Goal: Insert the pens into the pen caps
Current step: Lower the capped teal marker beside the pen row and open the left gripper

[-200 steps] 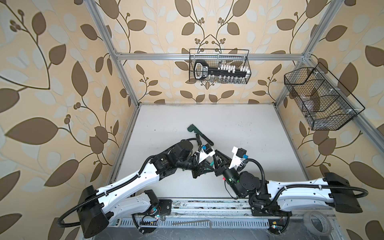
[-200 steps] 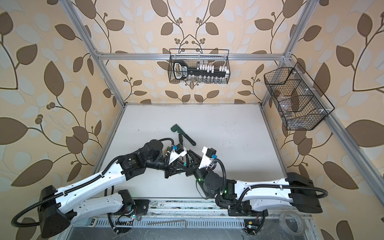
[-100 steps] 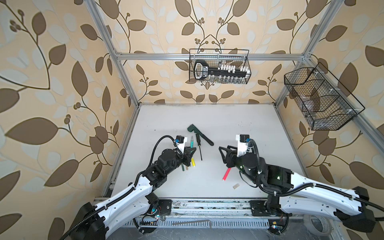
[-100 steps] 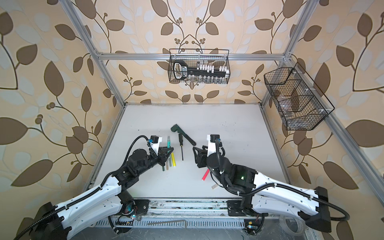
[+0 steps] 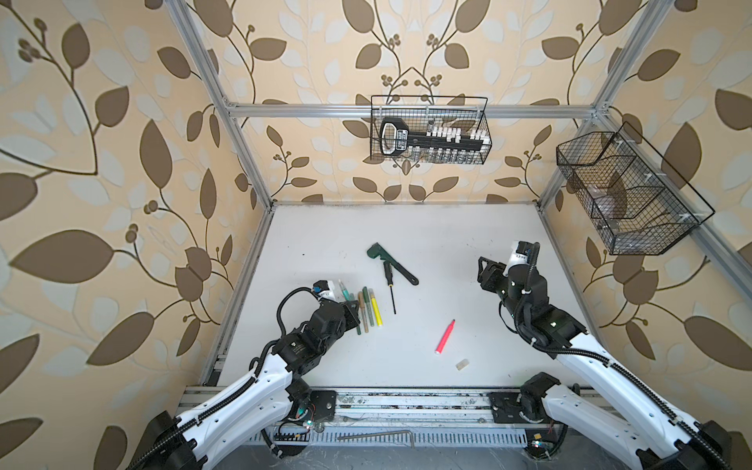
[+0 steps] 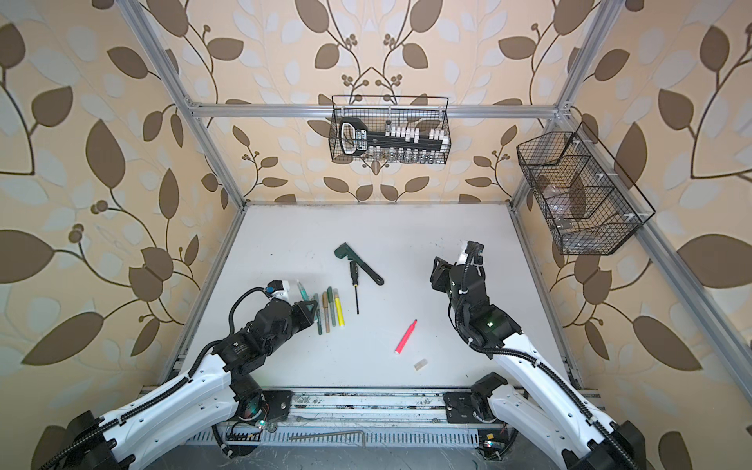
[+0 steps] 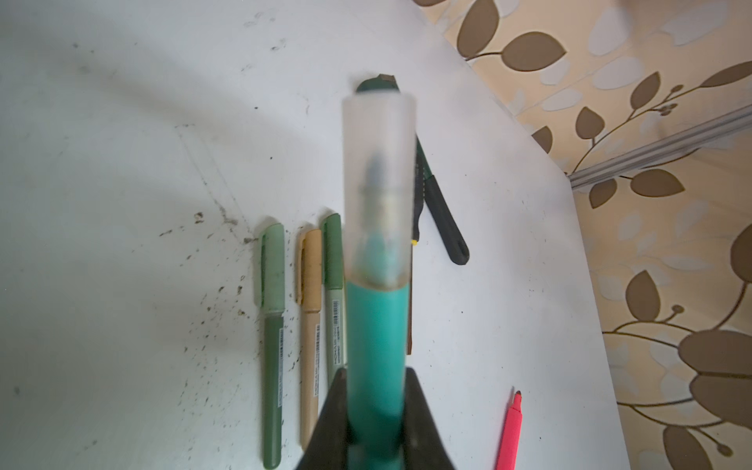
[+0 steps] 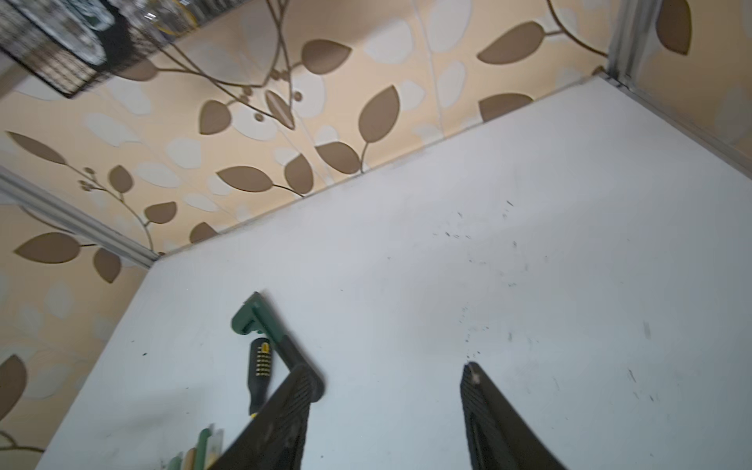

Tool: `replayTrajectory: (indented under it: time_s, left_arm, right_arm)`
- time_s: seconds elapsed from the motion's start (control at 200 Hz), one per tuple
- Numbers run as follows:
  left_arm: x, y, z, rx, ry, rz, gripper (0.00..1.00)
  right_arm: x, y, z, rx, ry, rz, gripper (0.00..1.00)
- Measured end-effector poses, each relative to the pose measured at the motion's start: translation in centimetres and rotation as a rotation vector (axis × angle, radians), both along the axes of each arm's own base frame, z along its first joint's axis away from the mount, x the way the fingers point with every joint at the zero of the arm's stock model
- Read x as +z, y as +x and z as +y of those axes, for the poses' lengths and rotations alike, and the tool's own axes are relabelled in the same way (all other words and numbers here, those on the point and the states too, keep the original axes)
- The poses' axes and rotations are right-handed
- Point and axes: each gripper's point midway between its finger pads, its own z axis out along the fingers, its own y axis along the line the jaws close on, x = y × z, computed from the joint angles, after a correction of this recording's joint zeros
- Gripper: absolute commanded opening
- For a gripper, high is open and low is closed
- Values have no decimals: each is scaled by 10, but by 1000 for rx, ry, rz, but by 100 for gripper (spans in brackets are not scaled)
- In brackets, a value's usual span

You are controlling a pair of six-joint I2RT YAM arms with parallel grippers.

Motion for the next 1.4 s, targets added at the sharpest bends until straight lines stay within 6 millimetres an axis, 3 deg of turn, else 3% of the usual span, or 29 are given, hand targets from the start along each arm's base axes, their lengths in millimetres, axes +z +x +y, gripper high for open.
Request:
replayTrajectory:
  time_s: [0.09, 0.185, 0.345, 0.425, 0.5, 0.79, 1.21, 1.399]
  left_arm:
    - [-4, -4, -4, -1, -15, 28, 0]
    - [-10, -9, -16, -23, 13, 86, 0]
    - [-3, -15, -63, -106, 141, 121, 0]
    - [2, -9, -87, -118, 192, 124, 0]
    - [-3, 1, -96, -89, 241, 143, 0]
    - [-50, 23, -99, -17, 493, 246, 0]
    - [-93, 38, -87, 17, 605, 369, 0]
    - [-94, 41, -91, 15, 608, 385, 15]
  right_arm:
    - [-11, 1, -9, -16, 13, 24, 60]
    - [-9, 3, -8, -7, 35, 15, 60]
    - [-11, 7, 0, 22, 53, 19, 60]
    - [-19, 10, 3, 32, 53, 43, 60]
    - [-27, 12, 6, 42, 53, 68, 60]
    - [-40, 14, 13, 70, 55, 113, 60]
    - [-52, 17, 20, 93, 61, 158, 60]
    - [-54, 18, 21, 96, 60, 165, 60]
